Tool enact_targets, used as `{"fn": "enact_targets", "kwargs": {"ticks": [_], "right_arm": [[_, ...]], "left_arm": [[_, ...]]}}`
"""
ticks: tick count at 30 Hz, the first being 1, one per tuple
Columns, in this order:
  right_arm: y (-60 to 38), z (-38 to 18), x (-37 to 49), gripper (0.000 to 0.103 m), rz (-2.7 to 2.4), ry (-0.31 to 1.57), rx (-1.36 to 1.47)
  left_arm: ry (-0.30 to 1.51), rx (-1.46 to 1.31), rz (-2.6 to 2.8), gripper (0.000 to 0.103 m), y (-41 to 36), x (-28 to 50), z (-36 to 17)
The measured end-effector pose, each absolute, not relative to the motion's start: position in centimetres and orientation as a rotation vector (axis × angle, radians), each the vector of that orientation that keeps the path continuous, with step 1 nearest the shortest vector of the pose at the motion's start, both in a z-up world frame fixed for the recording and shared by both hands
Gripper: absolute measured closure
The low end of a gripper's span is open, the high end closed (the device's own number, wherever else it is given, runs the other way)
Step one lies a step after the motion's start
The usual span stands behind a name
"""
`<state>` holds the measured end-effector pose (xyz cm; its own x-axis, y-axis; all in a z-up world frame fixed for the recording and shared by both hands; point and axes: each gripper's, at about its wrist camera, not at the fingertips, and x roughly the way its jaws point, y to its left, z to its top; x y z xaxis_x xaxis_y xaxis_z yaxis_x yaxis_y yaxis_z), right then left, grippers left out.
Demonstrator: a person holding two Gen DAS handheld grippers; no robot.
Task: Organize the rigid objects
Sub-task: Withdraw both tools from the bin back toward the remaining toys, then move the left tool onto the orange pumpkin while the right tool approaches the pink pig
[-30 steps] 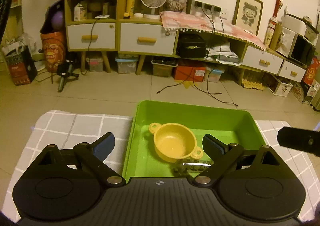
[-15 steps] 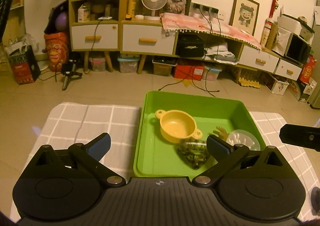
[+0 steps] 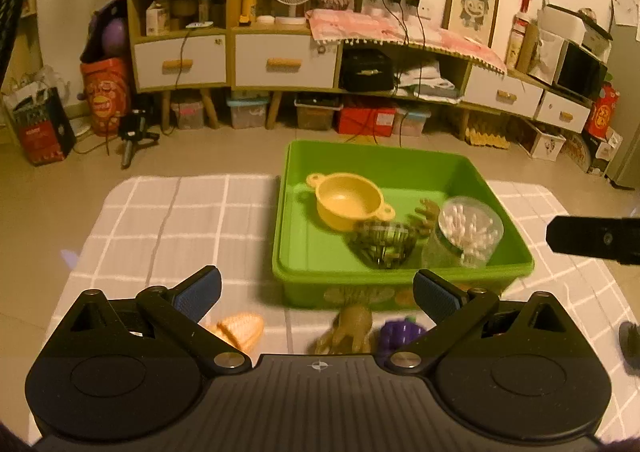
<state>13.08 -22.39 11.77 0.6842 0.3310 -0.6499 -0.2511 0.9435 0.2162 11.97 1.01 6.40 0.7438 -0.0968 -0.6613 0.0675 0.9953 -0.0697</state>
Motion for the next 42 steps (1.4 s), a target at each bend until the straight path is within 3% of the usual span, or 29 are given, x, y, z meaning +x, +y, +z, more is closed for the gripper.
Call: {"fn": "enact_targets", "kwargs": {"ticks": [23,42], "right_arm": [[-23.2,7.7,9.2,0.032,0.418,0.761,0.039],[-25.4,3.9,6.2,0.027,0.398,0.711,-0.090]], "left_arm": [[0.785,-0.034,-0.131,0.002,3.2,7.8,2.1],[0.675,0.142,-0.360,0.002,1.3,3.6,-0.9]]}}
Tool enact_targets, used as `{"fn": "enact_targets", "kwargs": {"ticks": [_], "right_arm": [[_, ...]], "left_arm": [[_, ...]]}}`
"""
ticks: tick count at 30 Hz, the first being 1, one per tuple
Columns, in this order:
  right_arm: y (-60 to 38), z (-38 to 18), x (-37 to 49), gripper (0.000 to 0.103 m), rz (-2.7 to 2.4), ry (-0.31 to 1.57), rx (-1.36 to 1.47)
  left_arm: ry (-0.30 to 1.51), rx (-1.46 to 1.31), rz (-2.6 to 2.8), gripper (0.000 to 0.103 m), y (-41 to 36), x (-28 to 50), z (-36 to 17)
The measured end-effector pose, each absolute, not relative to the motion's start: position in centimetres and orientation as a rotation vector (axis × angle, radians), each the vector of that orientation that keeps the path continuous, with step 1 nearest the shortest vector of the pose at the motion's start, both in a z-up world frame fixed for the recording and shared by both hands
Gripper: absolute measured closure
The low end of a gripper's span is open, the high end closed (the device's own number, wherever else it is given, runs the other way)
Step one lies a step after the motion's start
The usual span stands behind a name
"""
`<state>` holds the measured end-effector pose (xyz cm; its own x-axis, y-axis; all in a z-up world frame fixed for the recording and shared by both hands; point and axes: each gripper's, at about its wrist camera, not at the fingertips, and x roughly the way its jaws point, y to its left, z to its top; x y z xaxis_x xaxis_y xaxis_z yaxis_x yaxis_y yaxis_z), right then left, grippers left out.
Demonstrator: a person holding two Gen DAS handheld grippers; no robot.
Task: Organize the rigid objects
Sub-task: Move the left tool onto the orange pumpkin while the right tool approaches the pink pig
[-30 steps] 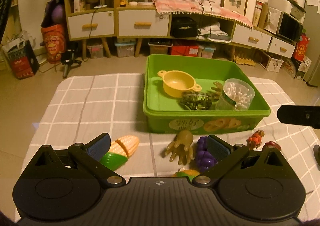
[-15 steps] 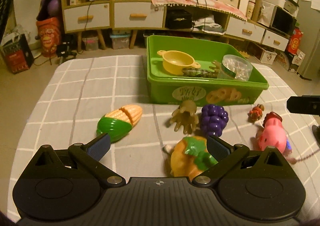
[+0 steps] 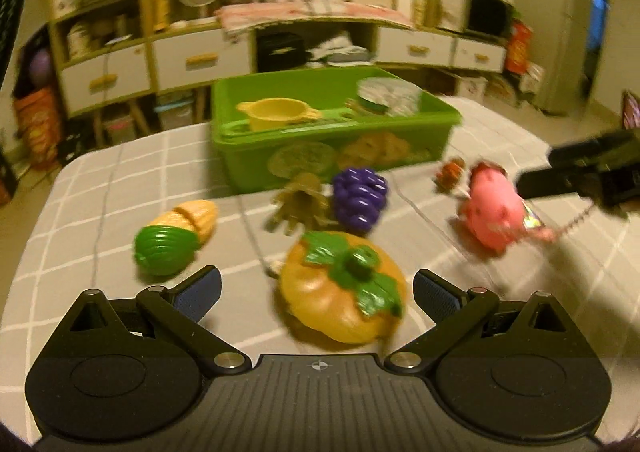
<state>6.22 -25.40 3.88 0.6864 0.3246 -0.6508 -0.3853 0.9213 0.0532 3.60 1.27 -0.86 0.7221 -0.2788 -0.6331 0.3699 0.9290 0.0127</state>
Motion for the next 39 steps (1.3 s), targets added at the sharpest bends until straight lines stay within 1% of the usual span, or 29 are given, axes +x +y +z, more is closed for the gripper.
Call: {"fn": "enact_targets", "kwargs": {"ticks": [10,23,27,28,30,32,33,35,36,38,39], "right_arm": [[-23.4,1.9,5.8,0.027,0.419,0.720,-0.124],[-22.4,0.4,6.6,0.028,0.370,0.735,-0.136],[-22.4,0.2,6.7,0.030,0.350,0.732,-0.140],[-22.4,0.2,6.8,0.033,0.346,0.731,-0.140],[-22.5,0.2,6.9,0.035,0.339,0.731,-0.139],[-22.5,0.2,6.9,0.040,0.333,0.728,-0.137],[-22.6,0.2,6.9,0.042,0.329,0.726,-0.137],[-22.6,0.3,6.9,0.054,0.326,0.725,-0.135],[-22.7,0.3,7.0,0.056,0.324,0.727,-0.133],[-22.7,0.4,7.1,0.069,0.318,0.726,-0.133],[-22.8,0.4,7.1,0.072,0.316,0.725,-0.135]], "left_arm": [[0.672,0.296,-0.378,0.002,-1.1,3.3,-3.5],[0.677,0.226,-0.370,0.002,-1.0,4.1,-3.9],[0.688,0.206,-0.367,0.006,-0.8,4.3,-3.8],[0.690,0.203,-0.364,0.007,-0.8,4.3,-3.8],[0.695,0.189,-0.363,0.013,-0.6,4.5,-3.7],[0.703,0.168,-0.372,0.018,-0.4,4.6,-3.6],[0.704,0.164,-0.372,0.019,-0.4,4.6,-3.6],[0.700,0.170,-0.370,0.019,-0.5,4.5,-3.6],[0.697,0.172,-0.369,0.019,-0.6,4.5,-3.6],[0.693,0.174,-0.365,0.020,-0.6,4.4,-3.5],[0.693,0.173,-0.365,0.020,-0.6,4.4,-3.5]]}}
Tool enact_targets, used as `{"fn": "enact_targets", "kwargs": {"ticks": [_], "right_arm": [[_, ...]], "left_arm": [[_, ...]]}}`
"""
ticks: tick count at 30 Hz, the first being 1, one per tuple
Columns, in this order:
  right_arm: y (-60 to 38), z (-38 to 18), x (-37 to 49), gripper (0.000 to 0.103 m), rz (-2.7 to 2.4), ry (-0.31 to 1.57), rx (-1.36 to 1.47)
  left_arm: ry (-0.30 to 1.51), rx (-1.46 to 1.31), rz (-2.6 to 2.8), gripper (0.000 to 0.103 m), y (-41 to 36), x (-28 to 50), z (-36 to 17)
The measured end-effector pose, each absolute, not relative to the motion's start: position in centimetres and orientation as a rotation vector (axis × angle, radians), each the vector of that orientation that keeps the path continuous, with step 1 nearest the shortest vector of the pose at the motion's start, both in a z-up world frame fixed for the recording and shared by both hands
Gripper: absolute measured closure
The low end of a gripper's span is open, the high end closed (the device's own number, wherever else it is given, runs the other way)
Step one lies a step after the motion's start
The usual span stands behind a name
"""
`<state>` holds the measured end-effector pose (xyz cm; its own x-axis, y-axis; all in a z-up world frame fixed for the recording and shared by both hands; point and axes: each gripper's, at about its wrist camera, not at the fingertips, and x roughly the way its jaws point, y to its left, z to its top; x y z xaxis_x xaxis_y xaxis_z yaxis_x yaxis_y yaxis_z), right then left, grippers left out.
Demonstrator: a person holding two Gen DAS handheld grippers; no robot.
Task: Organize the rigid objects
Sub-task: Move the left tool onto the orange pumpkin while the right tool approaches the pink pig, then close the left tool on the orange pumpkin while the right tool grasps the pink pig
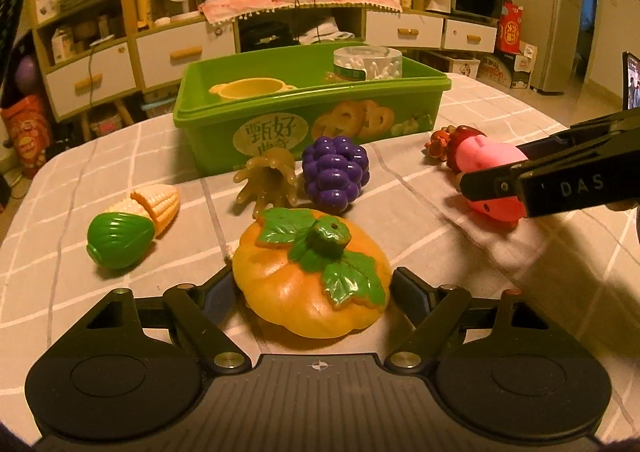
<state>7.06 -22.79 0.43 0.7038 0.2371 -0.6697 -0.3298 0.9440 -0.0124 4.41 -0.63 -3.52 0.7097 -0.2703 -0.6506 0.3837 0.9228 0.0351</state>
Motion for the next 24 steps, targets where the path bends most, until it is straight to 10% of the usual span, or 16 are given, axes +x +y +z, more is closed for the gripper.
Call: {"fn": "enact_targets", "kwargs": {"ticks": [11,15,24], "right_arm": [[-22.65,0.78,7.04,0.080,0.352,0.735,-0.116],[-22.39,1.19,6.82,0.080,0.373,0.732,-0.107],[-22.24,1.34,6.77,0.080,0.385,0.741,-0.088]], "left_arm": [[0.688,0.150,-0.366,0.021,-0.52,4.54,-3.16],[0.702,0.152,-0.358,0.042,-0.54,4.65,-2.98],[0.733,0.069,-0.370,0.030,0.13,5.17,-3.00]]}}
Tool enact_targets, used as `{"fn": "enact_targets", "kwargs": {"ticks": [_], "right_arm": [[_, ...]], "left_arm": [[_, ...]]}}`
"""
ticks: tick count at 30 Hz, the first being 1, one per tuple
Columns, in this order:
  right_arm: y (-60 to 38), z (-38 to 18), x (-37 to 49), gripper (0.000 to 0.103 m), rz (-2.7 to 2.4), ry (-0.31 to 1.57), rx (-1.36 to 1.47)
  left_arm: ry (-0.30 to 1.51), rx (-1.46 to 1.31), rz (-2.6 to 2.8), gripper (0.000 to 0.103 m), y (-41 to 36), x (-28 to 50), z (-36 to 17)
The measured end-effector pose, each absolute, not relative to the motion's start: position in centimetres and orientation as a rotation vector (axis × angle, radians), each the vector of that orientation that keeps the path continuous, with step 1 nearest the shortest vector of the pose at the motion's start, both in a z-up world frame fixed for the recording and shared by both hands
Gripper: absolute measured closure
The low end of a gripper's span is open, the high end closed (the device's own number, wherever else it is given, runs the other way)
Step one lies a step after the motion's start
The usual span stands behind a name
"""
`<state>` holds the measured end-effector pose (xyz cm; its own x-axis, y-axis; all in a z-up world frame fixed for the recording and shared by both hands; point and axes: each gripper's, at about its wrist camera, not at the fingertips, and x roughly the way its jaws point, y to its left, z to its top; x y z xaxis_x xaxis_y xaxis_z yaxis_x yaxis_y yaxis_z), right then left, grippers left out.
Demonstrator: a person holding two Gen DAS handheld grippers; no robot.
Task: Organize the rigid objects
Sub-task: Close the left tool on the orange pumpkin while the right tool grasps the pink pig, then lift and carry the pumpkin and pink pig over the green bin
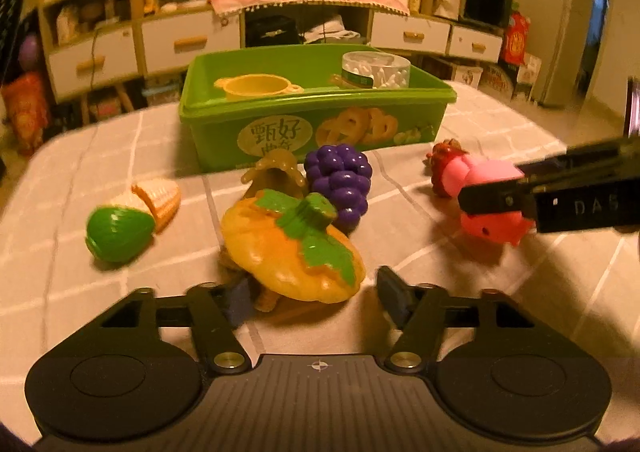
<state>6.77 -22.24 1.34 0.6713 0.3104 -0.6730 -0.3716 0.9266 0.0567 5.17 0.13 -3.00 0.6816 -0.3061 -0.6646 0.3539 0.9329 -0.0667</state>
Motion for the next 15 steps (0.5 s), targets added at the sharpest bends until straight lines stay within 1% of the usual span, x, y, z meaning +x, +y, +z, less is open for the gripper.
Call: {"fn": "enact_targets", "kwargs": {"ticks": [4,7,11,15], "right_arm": [[-22.4,1.3,6.8,0.080,0.384,0.743,-0.084],[-22.4,1.3,6.8,0.080,0.384,0.742,-0.087],[-22.4,1.3,6.8,0.080,0.384,0.743,-0.088],[-22.5,1.3,6.8,0.080,0.384,0.743,-0.088]], "left_arm": [[0.761,-0.071,-0.380,0.033,1.3,5.8,-2.7],[0.780,-0.179,-0.379,0.038,2.2,6.3,-2.4],[0.812,-0.310,-0.358,0.052,3.4,6.9,-2.4],[0.842,-0.445,-0.352,0.054,4.6,7.5,-2.7]]}}
